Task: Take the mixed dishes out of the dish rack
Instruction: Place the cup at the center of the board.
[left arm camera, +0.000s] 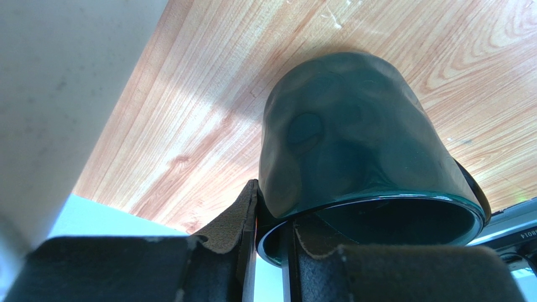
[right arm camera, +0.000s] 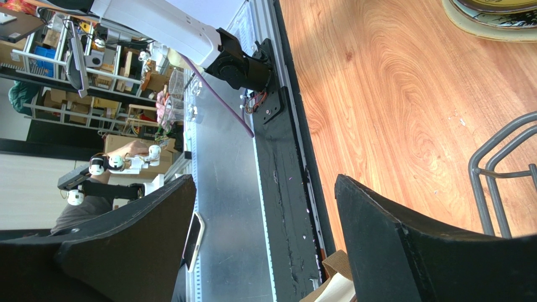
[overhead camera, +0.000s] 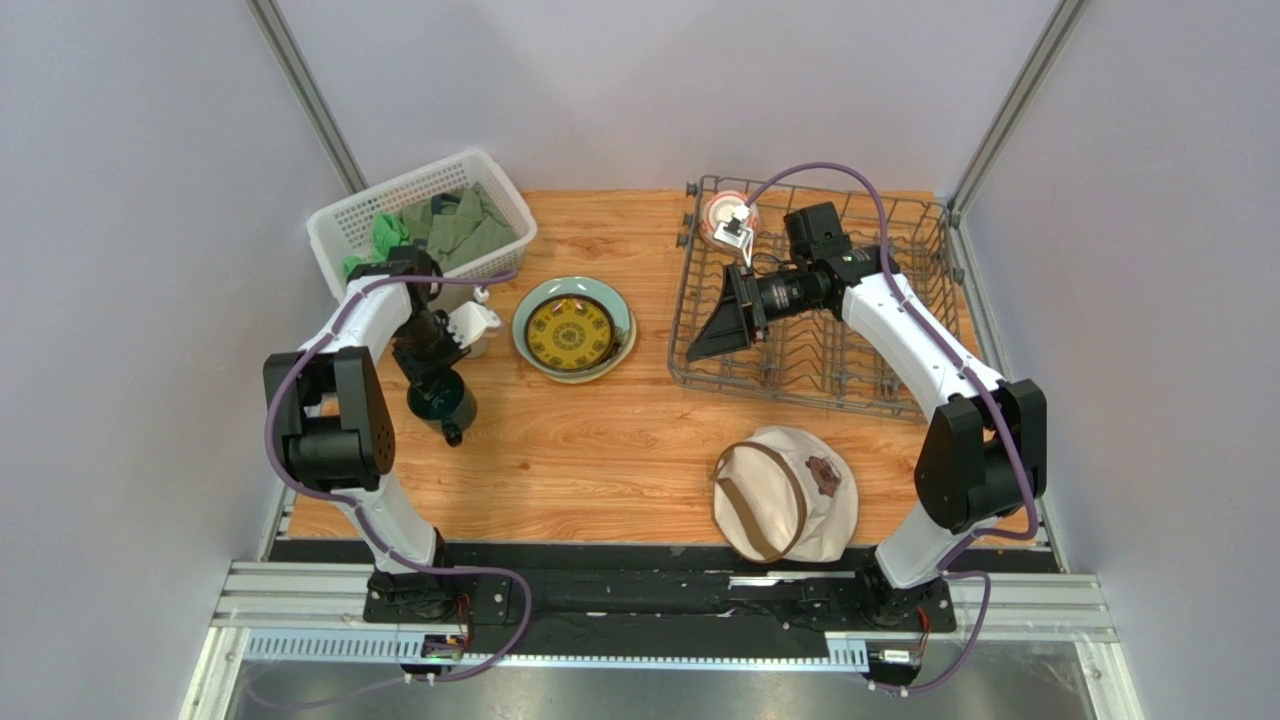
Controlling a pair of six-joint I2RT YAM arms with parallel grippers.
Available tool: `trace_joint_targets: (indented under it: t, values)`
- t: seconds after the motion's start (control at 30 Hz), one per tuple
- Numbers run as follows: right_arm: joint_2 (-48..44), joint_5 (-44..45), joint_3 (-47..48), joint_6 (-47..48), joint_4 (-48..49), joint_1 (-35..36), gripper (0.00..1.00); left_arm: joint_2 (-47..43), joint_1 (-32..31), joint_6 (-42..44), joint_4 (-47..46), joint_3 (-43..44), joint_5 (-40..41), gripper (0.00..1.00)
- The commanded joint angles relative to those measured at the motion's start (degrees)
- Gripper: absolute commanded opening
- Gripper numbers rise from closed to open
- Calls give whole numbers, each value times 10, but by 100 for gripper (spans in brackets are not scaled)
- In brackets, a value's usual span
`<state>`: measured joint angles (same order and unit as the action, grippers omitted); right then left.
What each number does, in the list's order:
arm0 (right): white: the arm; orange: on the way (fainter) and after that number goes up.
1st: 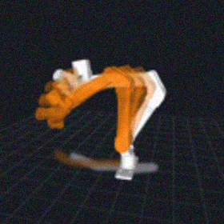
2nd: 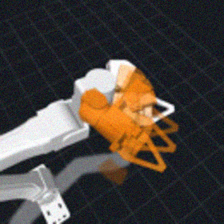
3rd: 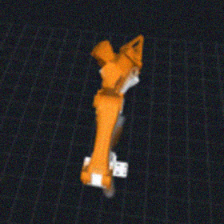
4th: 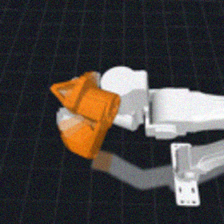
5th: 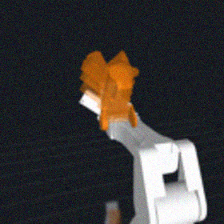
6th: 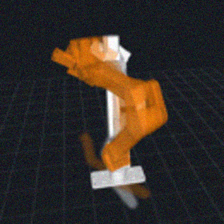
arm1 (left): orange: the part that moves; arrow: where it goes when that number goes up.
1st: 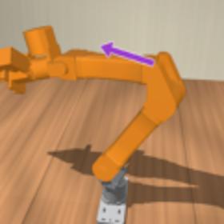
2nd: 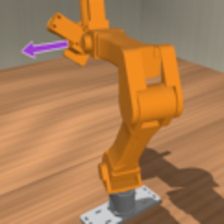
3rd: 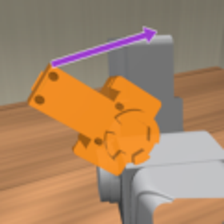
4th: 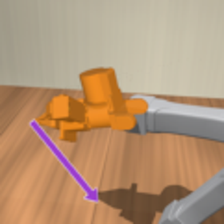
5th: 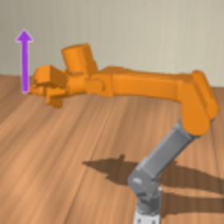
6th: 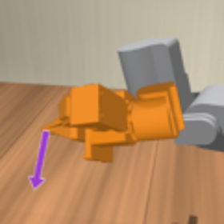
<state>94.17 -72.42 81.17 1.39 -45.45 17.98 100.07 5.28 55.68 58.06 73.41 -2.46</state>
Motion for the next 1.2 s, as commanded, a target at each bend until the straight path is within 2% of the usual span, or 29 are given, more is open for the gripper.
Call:
trace_joint_targets:
  t: [0.0, 0.9, 1.1, 1.17]
  values:
    - [-20, -1, 7, 12, 1, 2, 85, -35, 4, -4, -4, 2, -3, 23]
    - [-25, 4, 6, 17, -1, 2, 85, -52, 4, -10, -15, 18, -2, 37]
    - [-36, 38, 5, 27, -4, 3, 85, -57, 4, -22, -37, 27, -1, 38]
    - [-44, 76, 6, 28, -3, 3, 86, -58, 4, -25, -44, 29, -3, 38]
